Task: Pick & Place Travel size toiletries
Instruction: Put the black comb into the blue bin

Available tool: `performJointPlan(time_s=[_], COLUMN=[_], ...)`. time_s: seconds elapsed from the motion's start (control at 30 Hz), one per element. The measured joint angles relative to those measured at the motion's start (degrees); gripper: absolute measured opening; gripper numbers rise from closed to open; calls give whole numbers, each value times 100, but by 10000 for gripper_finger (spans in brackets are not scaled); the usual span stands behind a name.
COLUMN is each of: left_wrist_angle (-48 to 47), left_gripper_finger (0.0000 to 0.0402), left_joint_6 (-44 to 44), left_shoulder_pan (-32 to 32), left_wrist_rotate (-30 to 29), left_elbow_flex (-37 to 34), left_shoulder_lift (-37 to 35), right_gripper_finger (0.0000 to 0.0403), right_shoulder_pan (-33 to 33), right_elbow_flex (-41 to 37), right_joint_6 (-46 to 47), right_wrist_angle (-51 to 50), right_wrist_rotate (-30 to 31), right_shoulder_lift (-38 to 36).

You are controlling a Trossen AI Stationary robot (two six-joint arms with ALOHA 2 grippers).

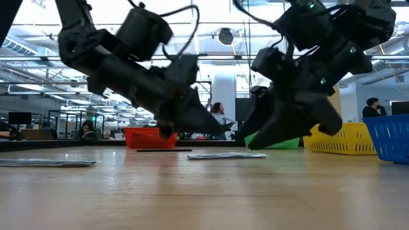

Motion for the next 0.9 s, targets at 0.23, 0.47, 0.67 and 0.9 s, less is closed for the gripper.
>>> performJointPlan(time_s=[0.23,0.47,0.67,0.9], left_wrist_angle=[-920,-1081,-1176,-1200], left_gripper_finger=[5,5,7,5], left_joint_6=[-354,-434,-381,-218], left_shoulder_pan=[227,368,366,335], left_wrist_rotate=[-191,-119,-117,-106], left_elbow_flex=[332,333,331,329], left_shoulder_lift=[223,279,279,284], right_gripper_finger=[254,254,254,254], right_shoulder_pan=[-41,-284,-373,-448], right_elbow_flex=[0,-4,-6,-11], right_joint_6=[-434,-887,-1418,-1885], right_wrist_angle=[-371,-50,413,570], right_wrist_rotate=[166,166,176,427], right_shoulder_lift=[-2,305,507,522])
